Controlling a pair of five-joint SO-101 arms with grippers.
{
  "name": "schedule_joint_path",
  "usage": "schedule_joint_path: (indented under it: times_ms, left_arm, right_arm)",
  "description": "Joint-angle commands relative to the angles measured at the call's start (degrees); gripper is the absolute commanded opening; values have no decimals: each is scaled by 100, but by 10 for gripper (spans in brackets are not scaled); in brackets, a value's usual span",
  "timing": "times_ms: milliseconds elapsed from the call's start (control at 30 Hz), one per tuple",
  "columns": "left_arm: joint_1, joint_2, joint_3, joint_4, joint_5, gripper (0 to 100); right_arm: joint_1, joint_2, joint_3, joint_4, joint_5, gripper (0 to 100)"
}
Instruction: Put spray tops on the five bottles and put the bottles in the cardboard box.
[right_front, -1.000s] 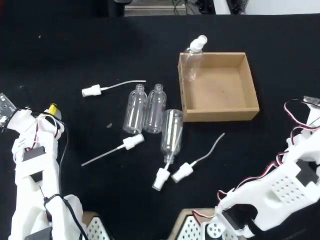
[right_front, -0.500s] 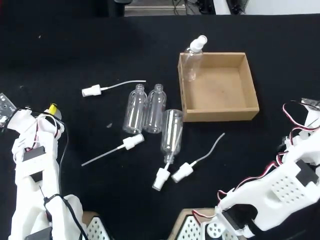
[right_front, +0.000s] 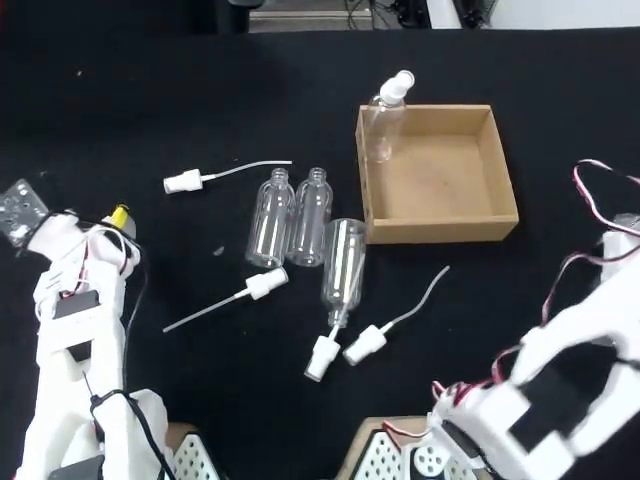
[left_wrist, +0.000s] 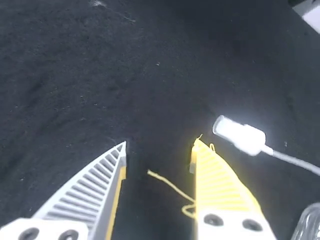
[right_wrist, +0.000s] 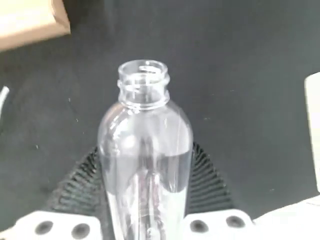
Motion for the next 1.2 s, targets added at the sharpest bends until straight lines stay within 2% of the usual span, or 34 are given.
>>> schedule_joint_path:
  times_ms: [0, 67, 267, 467, 600, 867, 967, 1167]
  left_arm:
    - [523, -97, -268, 132, -879, 205]
    - [787, -97, -514, 615, -1275, 205]
    - [1675, 114, -1543, 2629, -1415, 206]
    - [2466, 290, -1965, 3666, -3253, 206]
    - [2853, 237, -2114, 4387, -3974, 206]
    - [4110, 237, -3073, 6233, -3991, 205]
    - [4875, 246, -2985, 6259, -3613, 205]
    - [6281, 299, -2527, 5618, -3015, 206]
  right_arm:
    - [-396, -866, 541, 53, -167, 11]
    - [-659, -1191, 1059, -9, -167, 11]
    - [-932, -2633, 2712, -958, -448, 11]
    - [-932, -4251, 3837, -1319, -501, 11]
    - [-897, -4673, 4075, -1310, -501, 11]
    - [-835, -4374, 4057, -1336, -501, 11]
    - [-598, -4163, 3978, -1486, -501, 11]
    - [79, -3451, 3433, -1547, -343, 11]
